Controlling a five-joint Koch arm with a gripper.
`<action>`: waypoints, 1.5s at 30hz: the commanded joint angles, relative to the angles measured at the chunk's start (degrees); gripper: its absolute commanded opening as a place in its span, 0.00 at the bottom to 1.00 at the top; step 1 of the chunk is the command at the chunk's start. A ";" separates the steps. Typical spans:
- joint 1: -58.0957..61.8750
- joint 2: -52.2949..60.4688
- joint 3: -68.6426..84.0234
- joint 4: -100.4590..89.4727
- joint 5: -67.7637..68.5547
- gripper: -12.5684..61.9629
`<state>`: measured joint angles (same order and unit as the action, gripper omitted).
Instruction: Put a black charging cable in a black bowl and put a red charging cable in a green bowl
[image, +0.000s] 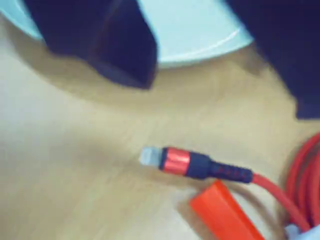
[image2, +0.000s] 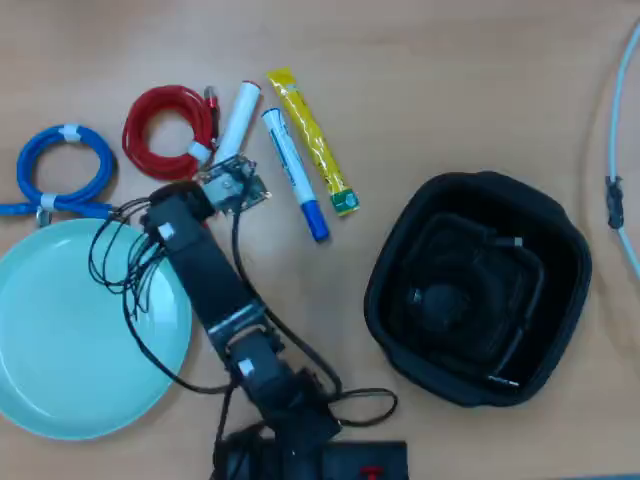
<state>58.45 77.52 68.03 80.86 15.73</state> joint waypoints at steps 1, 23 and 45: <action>-2.11 -3.78 -8.17 -4.92 5.54 0.56; -0.09 -36.39 -46.67 -3.78 15.47 0.57; -0.26 -41.84 -47.02 -7.65 13.71 0.56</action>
<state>57.66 35.24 25.75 76.03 30.32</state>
